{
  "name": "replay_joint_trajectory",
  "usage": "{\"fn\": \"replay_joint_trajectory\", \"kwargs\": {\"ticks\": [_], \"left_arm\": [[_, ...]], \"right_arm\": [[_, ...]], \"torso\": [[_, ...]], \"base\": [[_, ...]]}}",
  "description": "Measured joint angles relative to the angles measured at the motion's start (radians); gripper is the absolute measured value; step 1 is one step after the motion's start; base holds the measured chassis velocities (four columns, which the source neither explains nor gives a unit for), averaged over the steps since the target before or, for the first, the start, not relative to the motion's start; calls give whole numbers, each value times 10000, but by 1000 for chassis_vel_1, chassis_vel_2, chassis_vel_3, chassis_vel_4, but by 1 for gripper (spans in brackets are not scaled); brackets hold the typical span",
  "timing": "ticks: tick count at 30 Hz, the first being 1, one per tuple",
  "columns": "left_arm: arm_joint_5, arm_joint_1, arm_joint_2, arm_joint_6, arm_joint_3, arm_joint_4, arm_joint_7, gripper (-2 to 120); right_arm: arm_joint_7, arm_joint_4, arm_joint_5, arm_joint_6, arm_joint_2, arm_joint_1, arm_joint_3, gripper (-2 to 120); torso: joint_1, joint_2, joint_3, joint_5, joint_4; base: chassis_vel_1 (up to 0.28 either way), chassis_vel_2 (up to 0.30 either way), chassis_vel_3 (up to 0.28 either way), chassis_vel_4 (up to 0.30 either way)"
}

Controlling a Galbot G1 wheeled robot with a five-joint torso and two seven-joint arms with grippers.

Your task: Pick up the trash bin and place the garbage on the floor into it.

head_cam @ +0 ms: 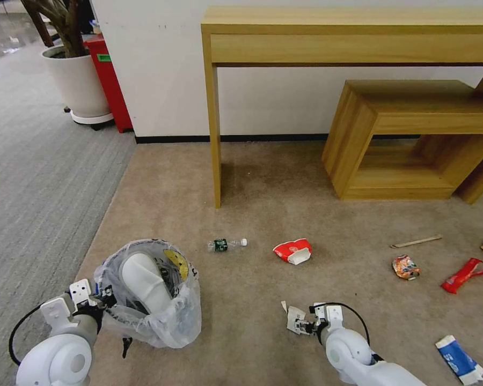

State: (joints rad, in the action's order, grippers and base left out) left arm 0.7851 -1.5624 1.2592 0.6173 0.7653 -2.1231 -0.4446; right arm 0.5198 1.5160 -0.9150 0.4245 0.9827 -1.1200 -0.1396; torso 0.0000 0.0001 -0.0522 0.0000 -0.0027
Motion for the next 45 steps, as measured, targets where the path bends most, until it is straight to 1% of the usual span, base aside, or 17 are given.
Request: {"fn": "replay_joint_trajectory", "kwargs": {"ticks": [10, 18, 28, 29, 31, 32, 44, 45], "left_arm": [[20, 56, -14, -26, -41, 66, 1, 1], [70, 65, -15, -35, -46, 73, 10, 1], [73, 46, -8, -64, -42, 73, 28, 1], [78, 45, -13, -74, -40, 70, 32, 1], [84, 45, -16, -89, -40, 44, 42, 1], [91, 50, -11, -90, -47, 32, 46, 1], [116, 73, 42, -104, -118, 0, 84, 1], [118, 79, 41, -111, -118, -1, 84, 1]], "right_arm": [[-188, -231, 671, -401, 172, 209, -459, 99], [-266, -548, 897, -532, 333, 366, -735, 99], [-340, -943, 1097, -644, 638, 695, -1067, 88], [-341, -983, 1125, -649, 677, 715, -1097, 86], [-366, -1048, 1212, -697, 735, 731, -1156, 78], [-377, -1100, 1273, -730, 767, 742, -1182, 76], [-404, -1319, 1528, -900, 859, 775, -1377, 74], [-411, -1321, 1539, -915, 857, 776, -1403, 70]], "torso": [[0, 0, 0, 0, 0], [0, 0, 0, -1, 0], [0, 0, 0, 0, 0], [0, 0, 1, 0, 0], [0, 1, 2, -4, -1], [-1, 2, 2, -6, -3], [-1, 3, 4, -7, -4], [-1, 4, 4, -4, -2]], "base": [[0, 0, 0, 0], [0, 0, 0, 0], [0, 0, 0, 0], [0, 0, 0, 0], [0, 0, 0, 0], [0, 0, 0, 0], [0, 0, 0, 0], [0, 0, 0, 0]]}}
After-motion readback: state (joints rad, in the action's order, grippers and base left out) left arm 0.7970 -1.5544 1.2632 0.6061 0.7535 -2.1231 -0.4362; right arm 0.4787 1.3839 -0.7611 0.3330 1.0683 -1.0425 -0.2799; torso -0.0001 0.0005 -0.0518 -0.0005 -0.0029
